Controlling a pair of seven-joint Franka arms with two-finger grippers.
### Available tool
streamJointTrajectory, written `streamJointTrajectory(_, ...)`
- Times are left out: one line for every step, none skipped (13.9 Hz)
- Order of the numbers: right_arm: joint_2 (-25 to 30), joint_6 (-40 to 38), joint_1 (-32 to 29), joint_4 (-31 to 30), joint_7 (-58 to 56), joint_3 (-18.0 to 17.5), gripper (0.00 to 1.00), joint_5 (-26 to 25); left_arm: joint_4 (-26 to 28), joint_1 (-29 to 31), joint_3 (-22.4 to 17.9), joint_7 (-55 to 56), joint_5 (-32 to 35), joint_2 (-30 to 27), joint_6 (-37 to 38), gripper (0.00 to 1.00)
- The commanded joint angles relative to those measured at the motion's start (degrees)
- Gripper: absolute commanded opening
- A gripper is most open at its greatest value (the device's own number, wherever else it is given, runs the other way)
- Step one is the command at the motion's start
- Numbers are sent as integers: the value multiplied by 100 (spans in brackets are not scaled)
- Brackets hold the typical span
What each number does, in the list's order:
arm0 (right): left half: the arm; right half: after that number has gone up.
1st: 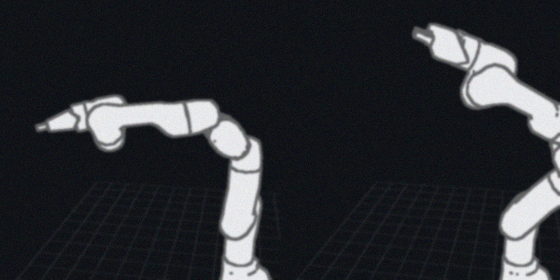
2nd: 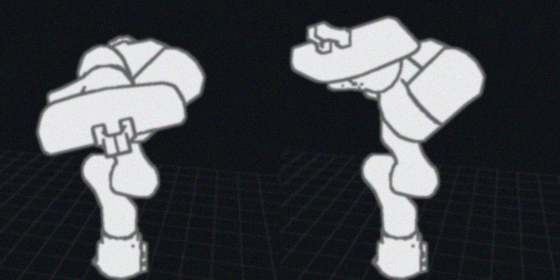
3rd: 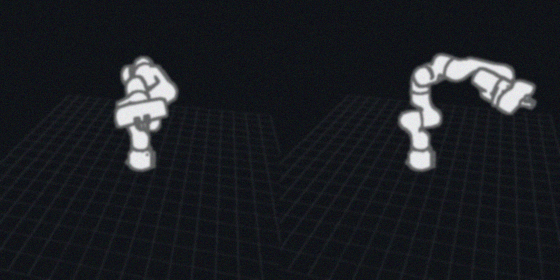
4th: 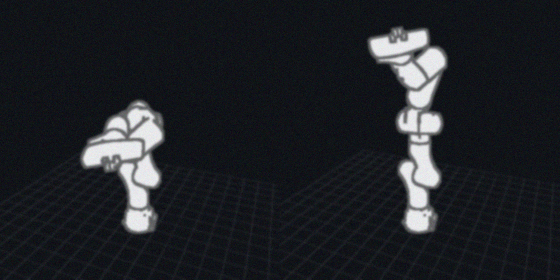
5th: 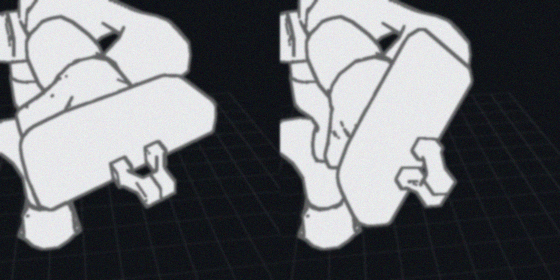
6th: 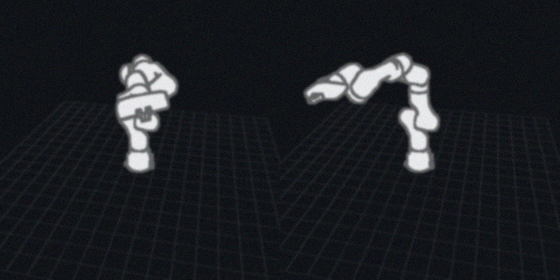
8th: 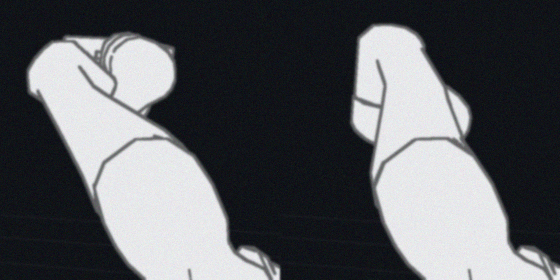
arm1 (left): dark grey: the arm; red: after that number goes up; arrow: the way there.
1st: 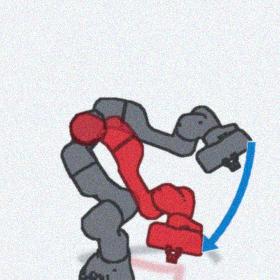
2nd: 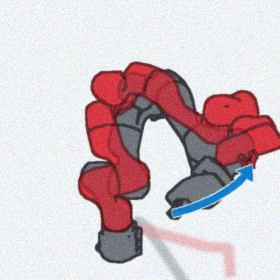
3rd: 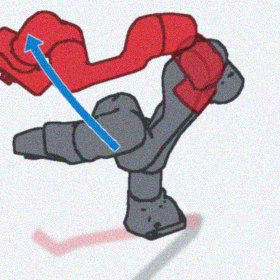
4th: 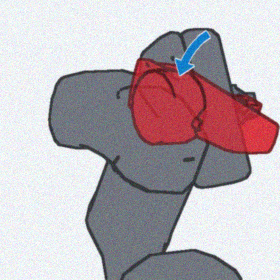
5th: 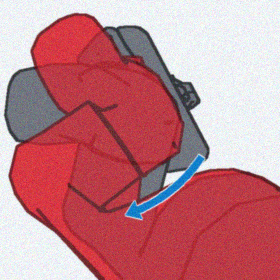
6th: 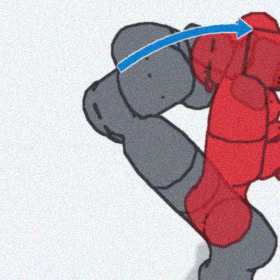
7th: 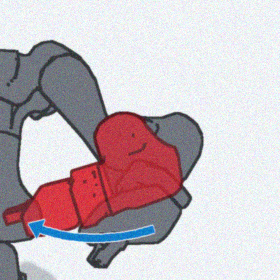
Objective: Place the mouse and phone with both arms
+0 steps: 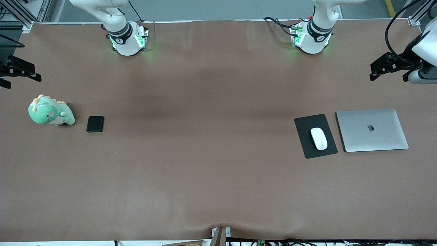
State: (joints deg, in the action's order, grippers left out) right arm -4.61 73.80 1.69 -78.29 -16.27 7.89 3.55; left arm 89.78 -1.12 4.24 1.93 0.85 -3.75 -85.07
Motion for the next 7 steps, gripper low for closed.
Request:
streamJointTrajectory(652, 414, 76, -843, 142, 19, 100, -47, 180, 51, -19, 27, -129, -179, -124, 100)
streamJointTrajectory(924, 694, 68, -1229, 142, 11, 100, -47, 128, 59, -28, 18, -147, -144, -124, 100)
streamJointTrajectory(1101, 906, 59, -1511, 133, 10, 100, -56, 84, 59, -37, 9, -147, -126, -124, 100)
streamJointTrajectory(1137, 943, 50, -1575, 133, 19, 100, -56, 83, 59, -46, 9, -138, -118, -124, 100)
streamJointTrajectory(1129, 961, 50, -1558, 133, 11, 100, -117, 75, 68, -46, 9, -138, -117, -124, 100)
streamJointTrajectory(1094, 969, 50, -1514, 107, 2, 100, -213, 31, 68, -46, -8, -121, -91, -124, 100)
streamJointTrajectory(1076, 961, 33, -1418, 107, -68, 100, -379, -30, 103, -46, -17, -129, -48, -124, 100)
